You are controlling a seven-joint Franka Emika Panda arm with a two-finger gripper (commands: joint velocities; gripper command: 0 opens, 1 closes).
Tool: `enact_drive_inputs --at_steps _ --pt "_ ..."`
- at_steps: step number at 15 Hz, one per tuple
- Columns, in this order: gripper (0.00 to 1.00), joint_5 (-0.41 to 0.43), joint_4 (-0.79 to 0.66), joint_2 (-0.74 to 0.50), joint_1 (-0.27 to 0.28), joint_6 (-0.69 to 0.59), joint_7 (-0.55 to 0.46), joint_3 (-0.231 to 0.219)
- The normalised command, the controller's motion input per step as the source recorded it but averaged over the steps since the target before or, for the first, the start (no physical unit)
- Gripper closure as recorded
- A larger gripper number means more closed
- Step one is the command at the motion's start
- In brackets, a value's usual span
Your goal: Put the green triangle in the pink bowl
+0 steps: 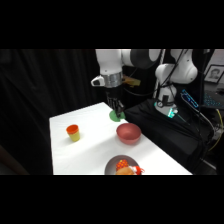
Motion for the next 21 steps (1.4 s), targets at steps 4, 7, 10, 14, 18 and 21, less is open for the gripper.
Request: enact_drive_inputs --at_steps 4,7,10,14,18,21 --pt "0.96 0.073 -0.37 -0.32 -0.061 0.22 -0.02 0.0" --pt "0.96 0.091 -0.34 -0.28 -0.041 0.22 -0.03 0.002" --pt "0.96 0.116 -0.31 -0.22 -0.036 0.25 -0.03 -0.003" --pt "0.96 0.143 -0.27 -0.14 -0.034 0.3 -0.02 -0.01" --pt "0.96 0.179 -0.21 -0.04 -0.025 0.31 -0.04 -0.009" --pt "0.96 0.166 -0.16 0.03 -0.013 0.3 -0.06 0.002"
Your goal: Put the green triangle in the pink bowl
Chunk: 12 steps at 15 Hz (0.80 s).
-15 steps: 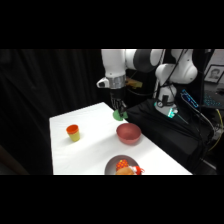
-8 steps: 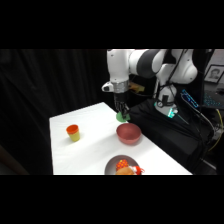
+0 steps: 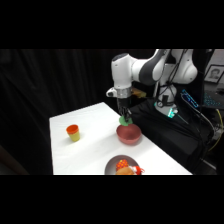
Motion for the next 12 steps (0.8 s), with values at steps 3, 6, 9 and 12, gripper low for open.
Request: enact_drive_inputs --at_steps 3,6,9,12 --pt "0.96 0.16 -0.12 0.11 -0.012 0.29 -0.07 0.003" --pt "0.96 0.183 -0.06 0.18 -0.009 0.32 -0.12 0.009" --pt "0.96 0.192 -0.03 0.2 -0.008 0.37 -0.16 0.026" --pt "0.96 0.201 0.02 0.22 -0.024 0.31 -0.17 0.04"
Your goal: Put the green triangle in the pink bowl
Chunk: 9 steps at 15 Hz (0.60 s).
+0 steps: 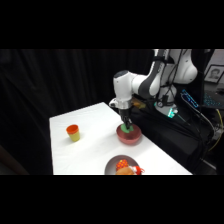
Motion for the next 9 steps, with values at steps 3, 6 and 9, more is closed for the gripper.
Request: enact_drive_inputs --at_steps 3,6,9 --pt "0.89 0.185 0.05 0.22 -0.038 0.24 -0.17 0.059" --pt "0.51 0.168 0.08 0.19 -0.052 0.17 -0.17 0.077" --pt "0.27 0.156 0.09 0.13 -0.073 0.13 -0.18 0.078"
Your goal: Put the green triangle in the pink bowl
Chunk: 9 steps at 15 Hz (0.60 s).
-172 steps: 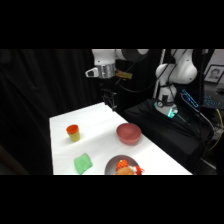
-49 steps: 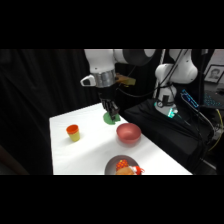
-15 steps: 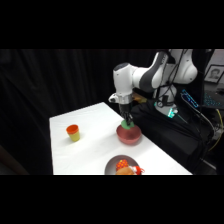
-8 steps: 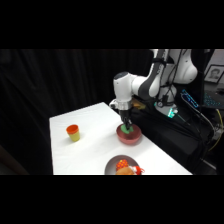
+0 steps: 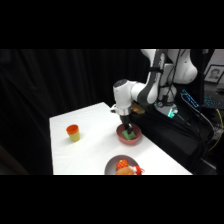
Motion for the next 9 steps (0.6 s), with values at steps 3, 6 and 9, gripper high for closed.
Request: enact_drive_inputs --at_steps 3,6,9 --pt "0.03 0.116 0.04 0.01 -0.074 0.07 -0.17 0.07" --pt "0.0 0.067 -0.06 -0.18 -0.06 -0.03 -0.13 0.049" --pt "0.0 0.022 -0.15 -0.37 -0.044 -0.13 -0.07 0.02"
